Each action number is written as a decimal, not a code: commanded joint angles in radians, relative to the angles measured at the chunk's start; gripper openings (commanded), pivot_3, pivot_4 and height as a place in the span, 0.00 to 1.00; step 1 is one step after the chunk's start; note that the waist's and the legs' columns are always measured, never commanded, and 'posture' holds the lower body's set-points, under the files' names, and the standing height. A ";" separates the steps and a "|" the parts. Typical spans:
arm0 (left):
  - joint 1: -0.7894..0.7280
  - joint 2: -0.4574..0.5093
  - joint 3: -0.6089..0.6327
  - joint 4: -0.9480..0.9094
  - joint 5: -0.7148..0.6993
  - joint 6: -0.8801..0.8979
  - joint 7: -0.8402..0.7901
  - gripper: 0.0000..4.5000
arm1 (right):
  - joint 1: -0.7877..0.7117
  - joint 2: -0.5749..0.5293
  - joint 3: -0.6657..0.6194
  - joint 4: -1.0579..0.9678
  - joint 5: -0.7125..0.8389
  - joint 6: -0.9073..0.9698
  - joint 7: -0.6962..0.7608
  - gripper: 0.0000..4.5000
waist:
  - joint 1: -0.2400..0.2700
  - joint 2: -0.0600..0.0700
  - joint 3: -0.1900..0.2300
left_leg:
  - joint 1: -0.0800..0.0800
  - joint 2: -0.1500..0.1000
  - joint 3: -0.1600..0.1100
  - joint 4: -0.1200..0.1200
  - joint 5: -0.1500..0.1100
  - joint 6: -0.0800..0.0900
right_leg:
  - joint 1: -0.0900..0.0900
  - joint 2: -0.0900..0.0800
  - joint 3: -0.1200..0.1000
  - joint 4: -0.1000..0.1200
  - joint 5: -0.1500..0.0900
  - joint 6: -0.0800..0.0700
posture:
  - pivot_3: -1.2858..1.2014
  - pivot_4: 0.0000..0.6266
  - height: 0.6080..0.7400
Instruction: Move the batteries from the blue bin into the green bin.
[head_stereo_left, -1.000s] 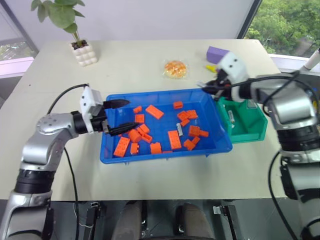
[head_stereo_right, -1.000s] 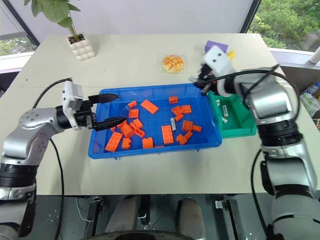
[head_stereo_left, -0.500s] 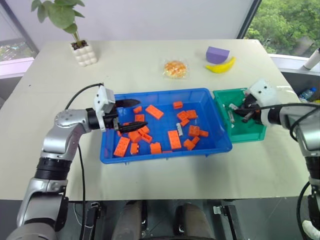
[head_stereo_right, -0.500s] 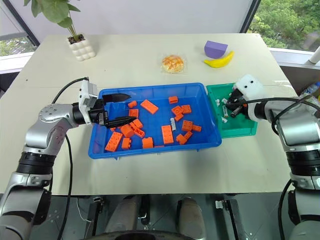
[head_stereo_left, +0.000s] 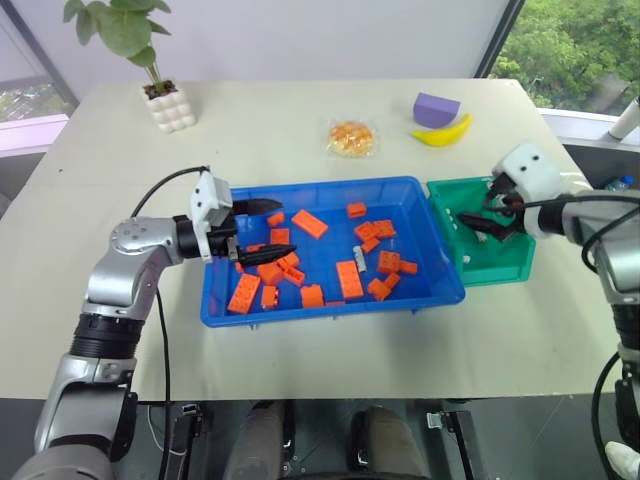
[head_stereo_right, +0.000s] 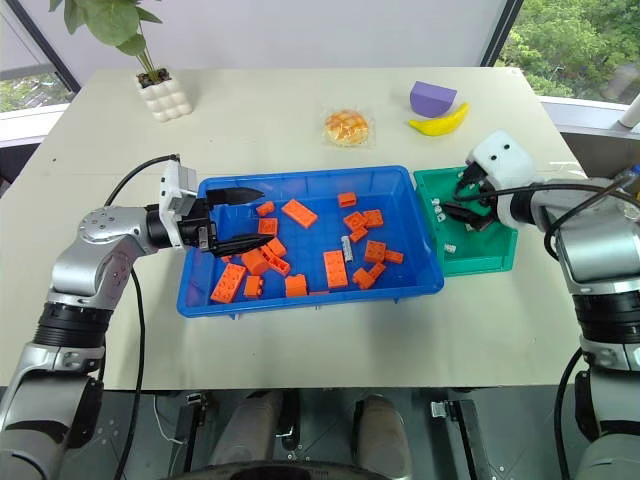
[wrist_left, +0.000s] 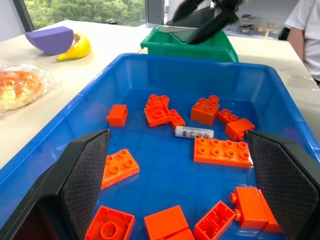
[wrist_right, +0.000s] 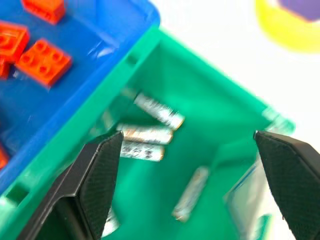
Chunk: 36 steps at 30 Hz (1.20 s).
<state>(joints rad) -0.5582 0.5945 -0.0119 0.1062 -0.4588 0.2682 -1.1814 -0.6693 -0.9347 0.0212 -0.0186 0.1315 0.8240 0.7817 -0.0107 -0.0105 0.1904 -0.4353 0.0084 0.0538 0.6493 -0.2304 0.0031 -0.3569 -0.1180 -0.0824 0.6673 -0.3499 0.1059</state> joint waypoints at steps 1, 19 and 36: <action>-0.021 0.005 0.043 -0.036 -0.028 0.003 0.008 1.00 | -0.156 0.024 -0.035 -0.007 0.042 0.031 0.011 0.98 | -0.003 0.000 0.000 | 0.000 0.000 0.000 0.000 0.000 0.000 | 0.000 0.000 0.000 0.000 0.000 0.000 | 0.52 0.24 1.00; 0.047 0.038 0.143 -0.254 -0.162 0.140 0.090 1.00 | -0.039 0.316 -0.137 -0.380 0.424 0.604 -0.112 0.98 | 0.020 0.000 0.000 | -0.001 -0.001 -0.003 0.001 0.000 0.000 | 0.001 0.000 -0.001 0.000 0.000 0.000 | 0.52 0.24 1.00; 0.098 -0.002 0.127 -0.254 -0.133 0.090 0.141 1.00 | 0.060 0.468 -0.100 -0.337 0.466 0.650 -0.229 0.98 | 0.018 0.000 0.000 | -0.001 -0.001 -0.002 0.000 0.000 0.000 | 0.000 0.001 0.000 0.001 0.000 0.000 | 0.52 0.24 1.00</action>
<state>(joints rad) -0.4657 0.5915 0.1016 -0.1181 -0.5964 0.3776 -1.0496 -0.6135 -0.4723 -0.0897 -0.3610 0.6039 1.5080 0.5622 0.0069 -0.0109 0.1903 -0.4359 0.0078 0.0514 0.6497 -0.2303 0.0031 -0.3566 -0.1174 -0.0826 0.6684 -0.3499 0.1059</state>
